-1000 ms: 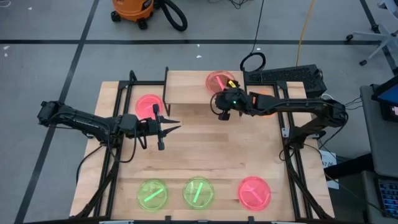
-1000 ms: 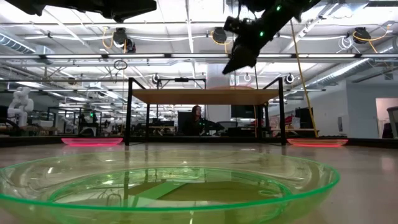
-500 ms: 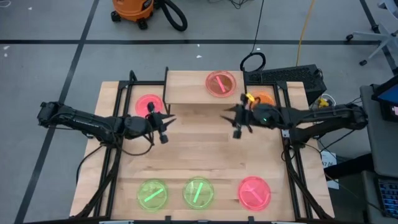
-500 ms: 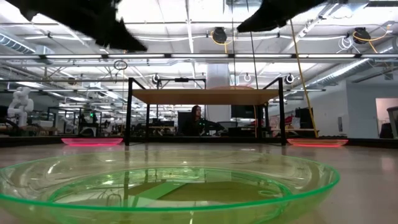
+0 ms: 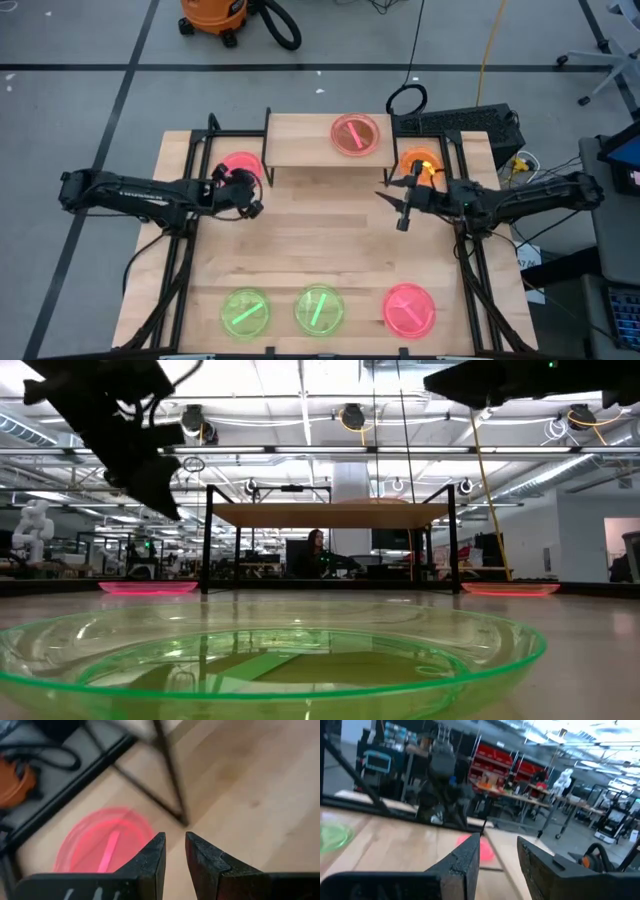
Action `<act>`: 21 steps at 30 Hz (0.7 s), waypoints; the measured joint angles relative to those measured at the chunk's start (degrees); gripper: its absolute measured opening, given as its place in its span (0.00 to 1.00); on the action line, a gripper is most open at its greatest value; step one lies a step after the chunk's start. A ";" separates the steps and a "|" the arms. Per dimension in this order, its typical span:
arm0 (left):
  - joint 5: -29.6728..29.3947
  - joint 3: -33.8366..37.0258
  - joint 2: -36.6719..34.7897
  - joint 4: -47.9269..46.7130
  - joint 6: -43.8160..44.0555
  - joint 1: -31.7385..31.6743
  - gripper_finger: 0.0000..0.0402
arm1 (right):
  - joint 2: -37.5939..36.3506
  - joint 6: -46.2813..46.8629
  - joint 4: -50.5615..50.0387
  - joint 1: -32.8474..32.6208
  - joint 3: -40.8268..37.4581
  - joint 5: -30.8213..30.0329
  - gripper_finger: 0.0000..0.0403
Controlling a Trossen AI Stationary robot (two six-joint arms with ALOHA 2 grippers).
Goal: Place and stack plates onto a shelf
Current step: Stack the pink plate on top of the pink plate on the shelf
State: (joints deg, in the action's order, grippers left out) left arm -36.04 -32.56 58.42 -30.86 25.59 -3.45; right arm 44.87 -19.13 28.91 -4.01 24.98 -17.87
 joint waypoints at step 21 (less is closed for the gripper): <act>8.54 0.00 19.57 -1.75 -12.03 -12.12 0.20 | -2.17 0.08 -0.58 -0.50 -0.10 0.02 0.29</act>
State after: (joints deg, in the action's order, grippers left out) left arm -27.50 -32.56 77.99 -32.61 13.56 -15.58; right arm 42.70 -19.06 28.33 -4.51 24.88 -17.85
